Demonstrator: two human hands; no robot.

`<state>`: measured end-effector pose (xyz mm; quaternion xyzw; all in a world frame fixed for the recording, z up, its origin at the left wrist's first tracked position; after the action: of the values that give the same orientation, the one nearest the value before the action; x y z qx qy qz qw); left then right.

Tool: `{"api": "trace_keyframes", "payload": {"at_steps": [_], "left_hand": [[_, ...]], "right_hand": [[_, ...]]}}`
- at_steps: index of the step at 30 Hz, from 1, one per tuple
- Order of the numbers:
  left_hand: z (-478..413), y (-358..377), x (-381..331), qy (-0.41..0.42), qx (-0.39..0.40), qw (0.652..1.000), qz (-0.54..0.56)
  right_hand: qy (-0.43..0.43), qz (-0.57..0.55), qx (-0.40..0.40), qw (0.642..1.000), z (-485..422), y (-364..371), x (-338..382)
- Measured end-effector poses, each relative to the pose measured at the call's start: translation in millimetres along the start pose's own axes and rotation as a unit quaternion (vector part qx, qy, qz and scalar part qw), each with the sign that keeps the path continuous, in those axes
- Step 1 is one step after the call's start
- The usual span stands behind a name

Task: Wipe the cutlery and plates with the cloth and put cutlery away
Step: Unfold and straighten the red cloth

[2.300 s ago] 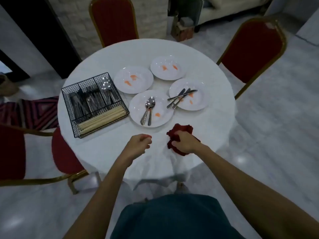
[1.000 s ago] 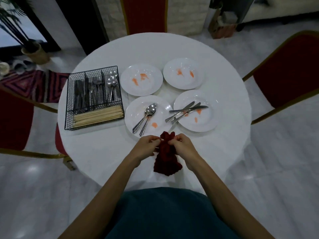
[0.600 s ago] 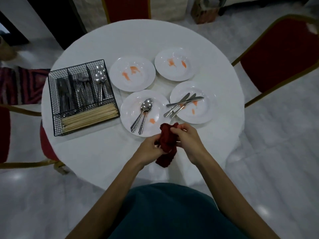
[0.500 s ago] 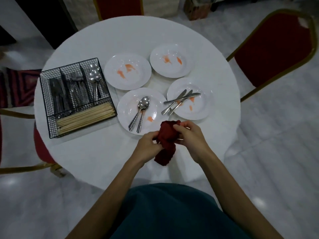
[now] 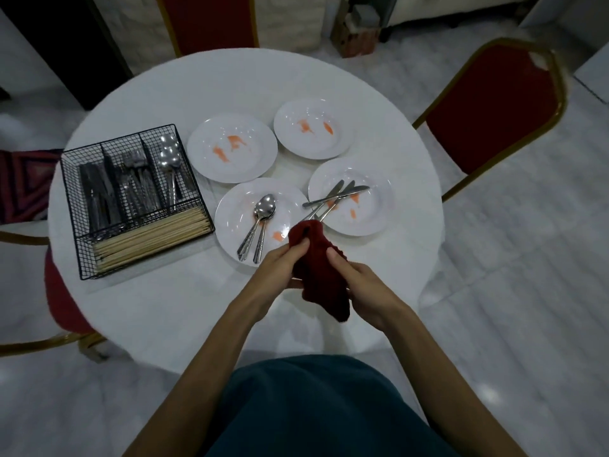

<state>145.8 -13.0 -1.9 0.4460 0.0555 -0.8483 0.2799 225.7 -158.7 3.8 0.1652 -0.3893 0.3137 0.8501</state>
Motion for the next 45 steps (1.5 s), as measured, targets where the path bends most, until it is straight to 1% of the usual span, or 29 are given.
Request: {"api": "trace_keyframes", "payload": {"at_steps": [1, 3, 5, 7, 9, 15, 18, 20, 21, 23, 24, 25, 26, 28, 30, 32, 35, 36, 39, 41, 42, 43, 45], "left_hand": [[1.5, -0.8, -0.1, -0.003, -0.002, 1.0, -0.005], [4.7, -7.1, 0.0, -0.007, -0.025, 1.0, -0.011], [8.0, -16.5, -2.4, 0.005, -0.046, 0.999, -0.027], [11.2, -24.5, -5.0, 0.02, -0.053, 0.997, -0.051], [14.6, -29.6, -6.1, 0.026, -0.06, 0.996, -0.064], [19.7, -48.3, -8.4, 0.04, -0.097, 0.993, -0.046], [23.6, -50.5, -14.1, 0.055, -0.09, 0.994, -0.016], [27.9, -50.2, -14.3, 0.048, -0.071, 0.996, 0.035], [30.3, -50.0, -14.6, 0.036, -0.067, 0.995, 0.062], [33.3, -48.4, -16.6, 0.014, -0.058, 0.991, 0.119], [34.3, -45.7, -18.5, 0.008, -0.046, 0.988, 0.146], [34.5, -42.1, -20.7, 0.01, -0.031, 0.986, 0.165], [35.5, -38.1, -23.3, 0.021, -0.016, 0.985, 0.169], [37.0, -30.6, -26.4, 0.054, 0.0, 0.99, 0.132], [37.0, -29.8, -27.7, 0.079, -0.007, 0.993, 0.09], [36.5, -38.1, -28.7, 0.087, -0.045, 0.992, 0.074], [37.3, -60.3, -22.2, 0.073, -0.129, 0.986, 0.08], [37.8, -67.2, -18.0, 0.064, -0.148, 0.983, 0.083], [37.9, -79.4, -11.4, 0.033, -0.179, 0.979, 0.093], [35.0, -84.4, -9.0, 0.003, -0.197, 0.971, 0.138], [34.7, -86.3, -8.8, -0.019, -0.202, 0.964, 0.172], [34.7, -87.9, -9.2, -0.04, -0.202, 0.957, 0.204], [35.7, -92.1, -9.5, -0.072, -0.191, 0.951, 0.234]], "right_hand": [[-0.007, 0.0, 0.001, 1.0, -1.9, -1.7, -0.3], [-0.035, -0.012, -0.026, 0.999, -7.6, -4.1, 3.3], [-0.057, -0.04, -0.06, 0.996, -13.8, -5.9, 10.0], [-0.077, -0.065, -0.07, 0.992, -15.2, -3.3, 21.1], [-0.091, -0.066, -0.083, 0.99, -13.9, 0.0, 30.9], [-0.113, -0.059, -0.112, 0.986, -0.9, 2.6, 55.2], [-0.109, -0.053, -0.12, 0.985, 2.4, 0.0, 61.2], [-0.101, -0.079, -0.107, 0.986, 5.5, 0.1, 64.2], [-0.092, -0.116, -0.083, 0.986, 7.5, 3.2, 66.0], [-0.055, -0.217, 0.001, 0.975, 7.9, 13.1, 67.5], [-0.034, -0.244, 0.035, 0.968, 7.5, 19.2, 66.8], [-0.012, -0.245, 0.061, 0.968, 8.0, 26.7, 65.2], [0.0, -0.22, 0.072, 0.973, 5.2, 31.6, 59.4], [-0.003, -0.149, 0.088, 0.985, 0.0, 38.2, 47.8], [-0.017, -0.135, 0.069, 0.988, -7.5, 33.9, 41.1], [-0.033, -0.157, 0.036, 0.986, -10.2, 24.9, 45.1], [-0.047, -0.191, -0.014, 0.98, -9.5, 10.5, 49.5], [-0.049, -0.185, -0.028, 0.981, -8.8, 6.2, 49.0], [-0.048, -0.152, -0.088, 0.983, -4.8, -3.7, 51.6], [-0.034, -0.158, -0.132, 0.978, -4.8, -10.3, 51.3], [-0.025, -0.16, -0.142, 0.977, -4.6, -11.7, 51.3], [-0.012, -0.157, -0.135, 0.978, -1.2, -10.5, 53.8], [0.013, -0.165, -0.071, 0.984, 8.2, -5.6, 61.1]]}}
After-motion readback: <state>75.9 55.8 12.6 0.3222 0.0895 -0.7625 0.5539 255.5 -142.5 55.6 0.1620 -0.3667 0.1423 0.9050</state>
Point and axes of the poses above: each hand's wrist, its own z-axis away from the middle knuckle, its own y-axis out of the palm, x = y × z, the point moved 3 cm from there along -z, towards the middle knuckle, and after that the axes turned 5 degrees about -x, right-handed, at the moved point
